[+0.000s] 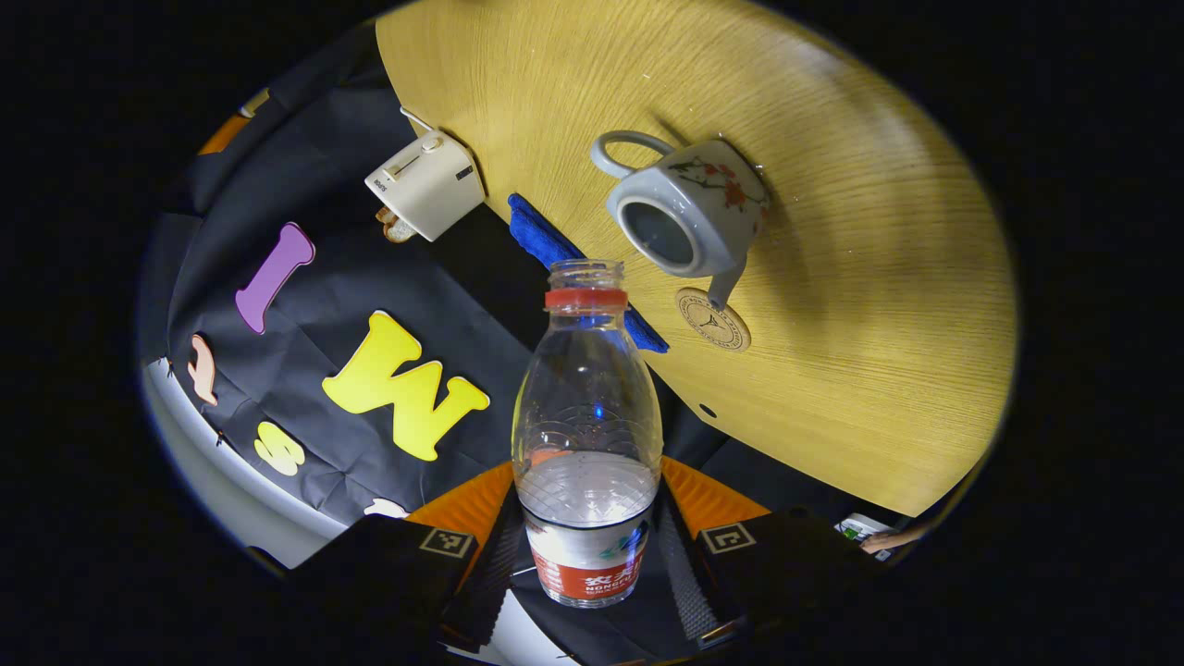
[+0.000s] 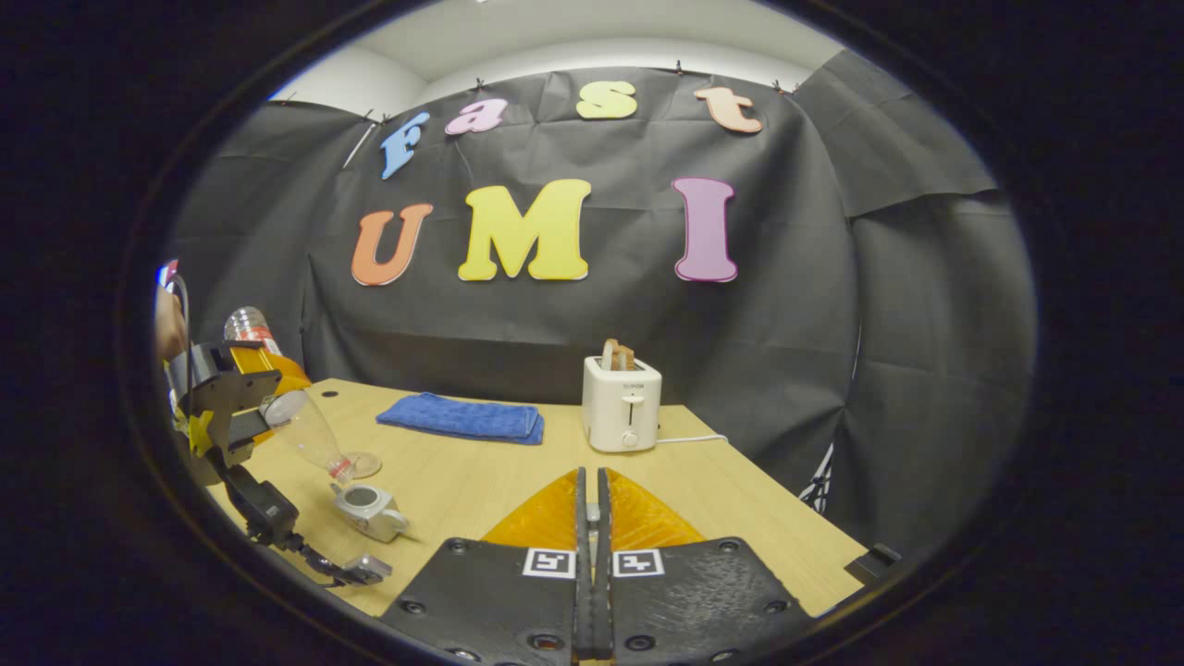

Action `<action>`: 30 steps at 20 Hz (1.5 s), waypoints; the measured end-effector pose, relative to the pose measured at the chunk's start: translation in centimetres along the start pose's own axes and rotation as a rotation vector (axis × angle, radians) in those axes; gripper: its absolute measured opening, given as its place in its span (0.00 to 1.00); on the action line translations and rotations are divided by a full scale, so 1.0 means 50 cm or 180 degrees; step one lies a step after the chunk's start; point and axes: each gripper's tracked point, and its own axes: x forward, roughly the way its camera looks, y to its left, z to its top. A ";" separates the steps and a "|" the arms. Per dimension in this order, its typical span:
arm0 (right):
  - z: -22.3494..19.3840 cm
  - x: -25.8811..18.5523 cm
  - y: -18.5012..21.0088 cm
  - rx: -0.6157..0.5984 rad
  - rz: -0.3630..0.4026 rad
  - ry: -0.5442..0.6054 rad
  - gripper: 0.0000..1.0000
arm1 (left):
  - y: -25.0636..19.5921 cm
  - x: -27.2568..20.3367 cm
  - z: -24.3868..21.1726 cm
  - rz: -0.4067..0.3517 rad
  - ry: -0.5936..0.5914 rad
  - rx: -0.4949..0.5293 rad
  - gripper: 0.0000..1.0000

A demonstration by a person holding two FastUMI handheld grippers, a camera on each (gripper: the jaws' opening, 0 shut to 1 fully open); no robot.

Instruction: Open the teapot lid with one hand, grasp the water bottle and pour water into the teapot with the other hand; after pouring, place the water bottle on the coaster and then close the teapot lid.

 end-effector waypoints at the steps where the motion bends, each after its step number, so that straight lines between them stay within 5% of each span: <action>1: 0.001 -0.001 0.001 -0.0017 -0.0008 -0.0009 0.00 | 0.001 0.002 0.000 0.0003 -0.0012 -0.0011 0.74; 5: 0.000 -0.002 0.000 -0.0020 -0.0018 0.0005 0.00 | -0.017 0.012 -0.005 -0.0017 -0.0088 -0.0368 0.74; 9: -0.002 0.000 -0.006 -0.0027 -0.0046 0.0022 0.00 | -0.061 0.027 -0.003 -0.0125 -0.0243 -0.1119 0.74; 26: -0.008 0.007 -0.002 0.0035 -0.0102 0.0019 0.00 | -0.101 0.111 0.036 -0.0517 -0.0813 -0.5908 0.74; 30: -0.007 0.010 -0.002 0.0093 -0.0125 -0.0019 0.00 | -0.098 0.154 0.025 -0.0577 -0.0837 -0.6769 0.75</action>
